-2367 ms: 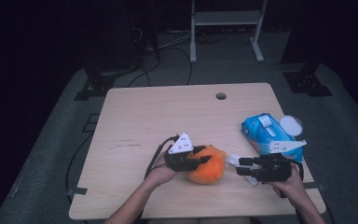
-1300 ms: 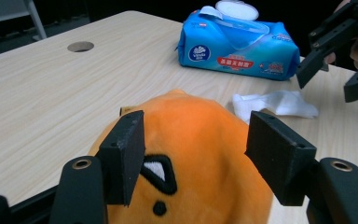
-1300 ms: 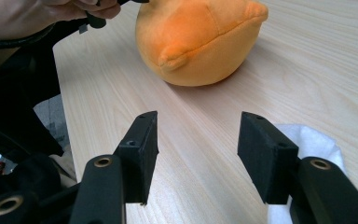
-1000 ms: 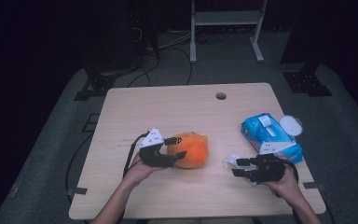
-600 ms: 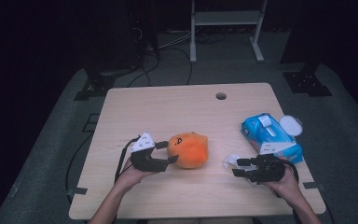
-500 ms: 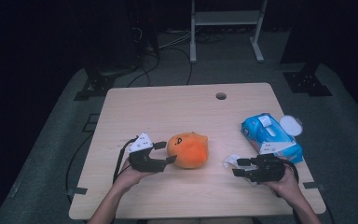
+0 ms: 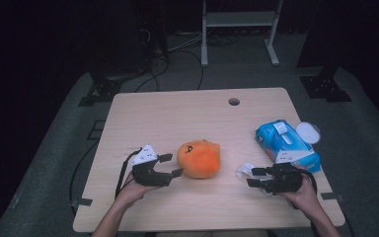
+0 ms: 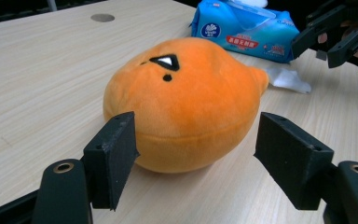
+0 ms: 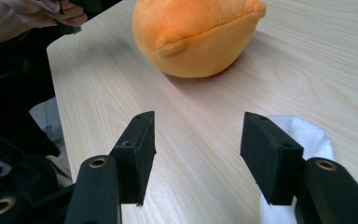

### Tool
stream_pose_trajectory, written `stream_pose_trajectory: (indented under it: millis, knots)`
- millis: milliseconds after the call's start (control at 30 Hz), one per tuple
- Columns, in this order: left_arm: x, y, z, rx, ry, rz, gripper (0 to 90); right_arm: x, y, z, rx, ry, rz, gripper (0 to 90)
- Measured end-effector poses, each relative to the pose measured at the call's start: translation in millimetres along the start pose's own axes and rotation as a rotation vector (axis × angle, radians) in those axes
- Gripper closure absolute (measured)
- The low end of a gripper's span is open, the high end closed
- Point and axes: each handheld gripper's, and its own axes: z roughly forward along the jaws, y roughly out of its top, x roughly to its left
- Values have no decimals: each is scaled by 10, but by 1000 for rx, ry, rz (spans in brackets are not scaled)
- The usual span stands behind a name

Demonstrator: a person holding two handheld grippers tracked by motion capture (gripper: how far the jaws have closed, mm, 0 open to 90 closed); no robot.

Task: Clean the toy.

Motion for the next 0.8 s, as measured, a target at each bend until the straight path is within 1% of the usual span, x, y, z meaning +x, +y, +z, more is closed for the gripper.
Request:
stream_pose_trajectory:
  millis: [67,300,567,800]
  knots:
    - [4,-8,-9,5,1,2,286,0,0,-1,0,0,1,438]
    - [27,-73,-63,13,11,-9,278,6,-6,7,7,-2,0,433]
    - [49,-184,-108,26,27,-27,268,9,-9,16,12,2,2,428]
    - [39,-227,-144,40,34,-27,262,4,-12,20,16,2,3,427]
